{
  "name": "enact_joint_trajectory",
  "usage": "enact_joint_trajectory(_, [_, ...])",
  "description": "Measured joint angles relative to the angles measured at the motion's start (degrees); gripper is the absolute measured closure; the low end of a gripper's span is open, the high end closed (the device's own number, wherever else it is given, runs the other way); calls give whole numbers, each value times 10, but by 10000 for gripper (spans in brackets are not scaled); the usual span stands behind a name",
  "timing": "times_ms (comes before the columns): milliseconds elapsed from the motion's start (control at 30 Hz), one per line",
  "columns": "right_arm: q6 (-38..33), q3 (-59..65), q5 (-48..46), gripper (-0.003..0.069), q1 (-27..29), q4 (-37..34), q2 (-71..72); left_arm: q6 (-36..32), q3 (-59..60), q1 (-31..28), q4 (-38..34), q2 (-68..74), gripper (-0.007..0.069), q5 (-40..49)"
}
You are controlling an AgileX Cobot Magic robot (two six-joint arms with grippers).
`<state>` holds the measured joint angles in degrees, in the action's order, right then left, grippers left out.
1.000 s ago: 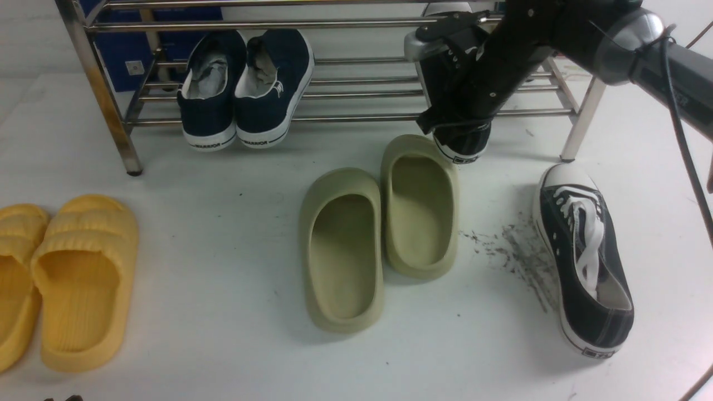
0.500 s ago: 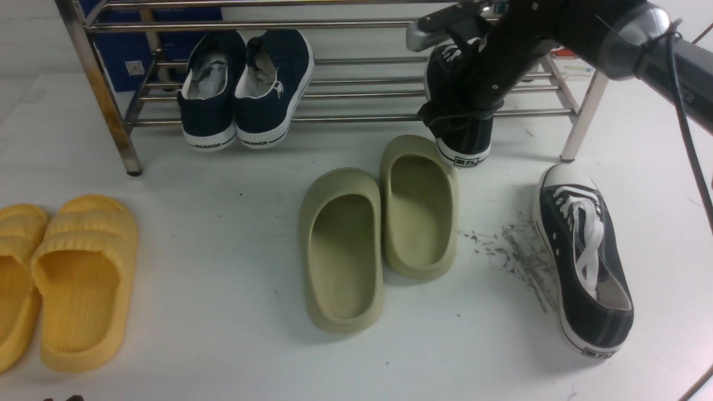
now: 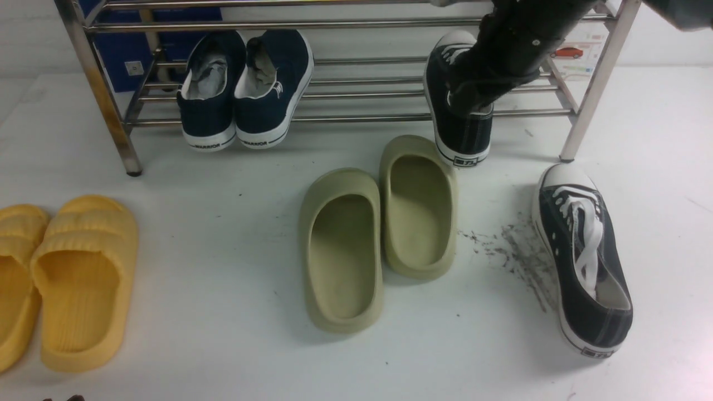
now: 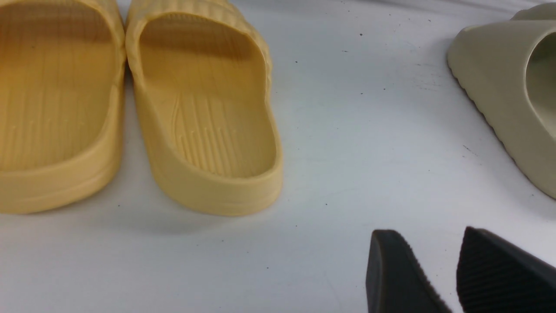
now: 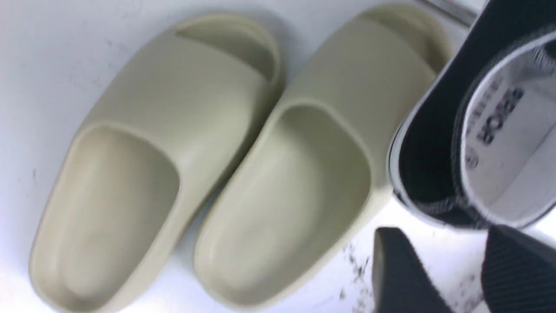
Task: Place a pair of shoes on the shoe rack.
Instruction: Use the right arm to put a shoe into the shoe rack
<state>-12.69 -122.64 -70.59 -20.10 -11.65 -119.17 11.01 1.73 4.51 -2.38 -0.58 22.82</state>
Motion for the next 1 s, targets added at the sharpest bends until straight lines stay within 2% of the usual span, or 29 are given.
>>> enact_joint_trajectory(33, [1, 3, 0, 384, 0, 0, 2, 0, 0, 0, 0, 0, 387, 0])
enact_joint_trajectory(100, [7, 48, -4, 511, 0, 0, 5, 0, 0, 0, 0, 0, 387, 0])
enact_joint_trajectory(133, [8, 51, -4, 522, 0, 0, 5, 0, 0, 0, 0, 0, 387, 0])
enact_joint_trajectory(200, [15, 84, -6, 641, 0, 0, -3, 0, 0, 0, 0, 0, 387, 0])
enact_joint_trajectory(233, [17, 93, -6, 659, 0, 1, -9, 0, 0, 0, 0, 0, 387, 0])
enact_joint_trajectory(400, [29, 100, 27, 662, 0, 20, -29, 0, 0, 0, 0, 0, 387, 0])
enact_joint_trajectory(533, [57, 100, 98, 662, 1, 58, -36, 0, 0, 0, 0, 0, 387, 0])
enact_joint_trajectory(767, [83, 100, 145, 664, 0, 94, -36, 0, 0, 0, 0, 0, 387, 0])
enact_joint_trajectory(1000, [89, 102, 170, 664, 0, 99, -37, 0, 0, 0, 0, 0, 387, 0])
